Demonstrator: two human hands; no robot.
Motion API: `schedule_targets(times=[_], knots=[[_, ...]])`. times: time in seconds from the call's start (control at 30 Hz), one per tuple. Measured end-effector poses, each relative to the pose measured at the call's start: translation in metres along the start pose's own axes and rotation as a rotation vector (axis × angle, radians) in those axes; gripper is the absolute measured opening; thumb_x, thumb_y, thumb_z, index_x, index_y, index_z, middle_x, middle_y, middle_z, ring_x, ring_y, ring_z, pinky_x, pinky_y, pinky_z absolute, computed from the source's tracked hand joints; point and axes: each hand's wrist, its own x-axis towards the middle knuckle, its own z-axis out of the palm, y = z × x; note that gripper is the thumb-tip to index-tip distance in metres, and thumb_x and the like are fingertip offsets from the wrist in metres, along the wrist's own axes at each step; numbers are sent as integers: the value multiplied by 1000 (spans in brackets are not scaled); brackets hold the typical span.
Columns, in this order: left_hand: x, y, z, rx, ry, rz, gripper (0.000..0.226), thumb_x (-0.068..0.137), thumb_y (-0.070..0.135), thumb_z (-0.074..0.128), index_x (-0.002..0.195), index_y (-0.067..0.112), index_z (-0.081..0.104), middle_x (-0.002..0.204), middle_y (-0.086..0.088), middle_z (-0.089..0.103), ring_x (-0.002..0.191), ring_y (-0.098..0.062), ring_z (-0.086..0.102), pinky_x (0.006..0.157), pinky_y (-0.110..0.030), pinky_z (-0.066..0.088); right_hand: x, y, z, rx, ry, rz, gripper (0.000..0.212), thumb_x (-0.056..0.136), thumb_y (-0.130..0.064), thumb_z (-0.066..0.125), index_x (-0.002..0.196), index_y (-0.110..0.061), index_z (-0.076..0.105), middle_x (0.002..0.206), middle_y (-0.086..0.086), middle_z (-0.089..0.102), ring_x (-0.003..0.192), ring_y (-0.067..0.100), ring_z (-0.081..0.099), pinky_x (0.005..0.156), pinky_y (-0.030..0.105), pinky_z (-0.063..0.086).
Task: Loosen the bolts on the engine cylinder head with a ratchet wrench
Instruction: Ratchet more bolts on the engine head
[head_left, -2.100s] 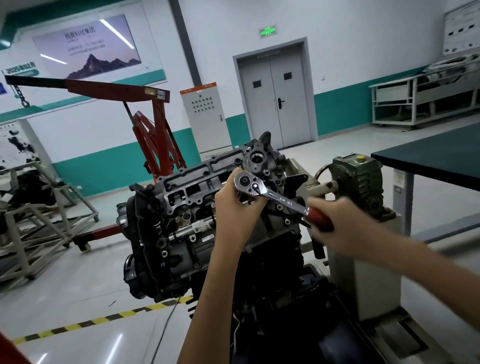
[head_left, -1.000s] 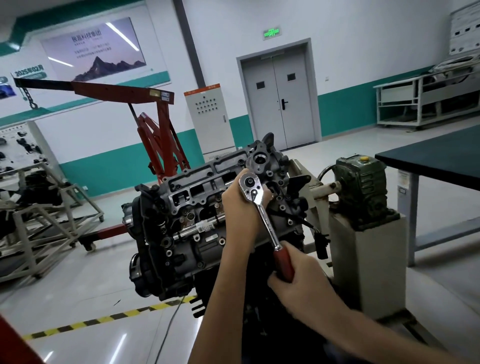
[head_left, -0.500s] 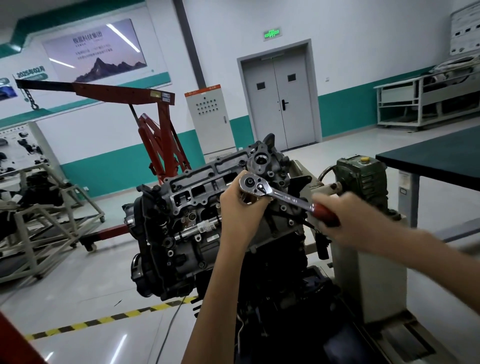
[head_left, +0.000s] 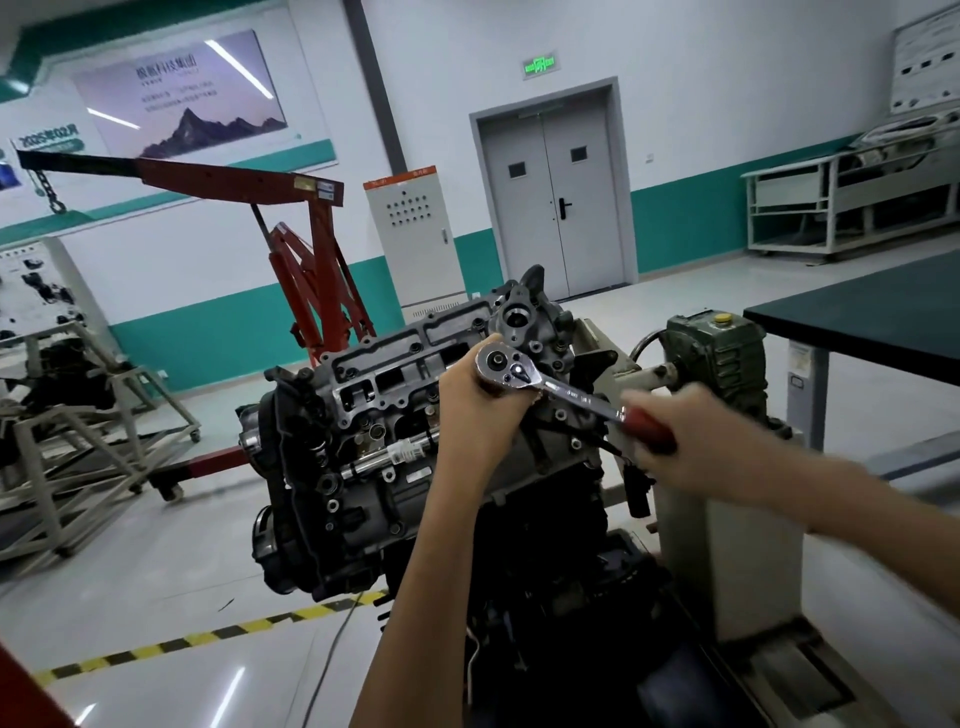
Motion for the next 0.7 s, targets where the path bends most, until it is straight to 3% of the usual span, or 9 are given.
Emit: schedule_targets(times=[0.07,0.17,0.27,0.33,0.43,0.53,0.6,0.7], knots=[[0,-1,-2,-22,-15,-10,25,75,-7,69,69,14,57,62,7,58,57,-8,50,58,-18,41,19,11,-29,-221,26,-70,10,79,-17,57,86,-23,54,61,-10,54,52,5,56,54,23,51],[0,-2,-3,-26,-8,-4,18,75,-5,69,75,10,60,66,5,61,61,-9,53,61,-22,45,29,13,-33,-286,87,-83,13,79,-16,59,84,-25,51,60,-11,52,53,4,53,55,21,47],[-5,-4,-2,22,21,87,17,76,-1,68,76,10,55,67,9,56,62,-5,49,61,-20,42,3,0,6,-43,54,65,24,77,-9,62,81,-28,49,65,-7,55,55,6,55,54,20,48],[-9,-6,2,46,45,121,17,75,-4,66,81,8,54,70,3,56,64,-9,48,61,-24,42,-18,-24,37,188,138,117,30,71,-7,64,69,-30,44,57,-6,50,48,3,47,51,18,41],[-10,-3,10,23,121,74,27,75,-10,62,73,12,46,63,3,46,59,-6,39,57,-20,37,-30,-70,78,528,256,187,32,69,-4,64,65,-29,44,46,-7,47,41,3,43,41,8,31],[-9,0,8,-74,164,34,37,78,-13,58,65,15,37,59,3,35,55,-4,29,52,-18,30,-27,-96,100,711,251,194,30,72,-4,61,68,-30,46,49,-14,52,38,3,45,40,10,34],[-6,0,5,-75,146,3,38,79,-12,58,63,16,37,59,3,35,55,-5,29,52,-21,30,-25,-87,93,656,217,192,26,71,-3,61,70,-26,48,48,-10,51,39,2,46,41,10,34],[-4,2,4,-33,138,-14,43,78,-13,57,59,20,37,56,8,38,54,-6,33,54,-25,33,-22,-48,55,376,115,98,30,70,-1,62,69,-27,47,53,-5,49,45,4,46,46,13,36]])
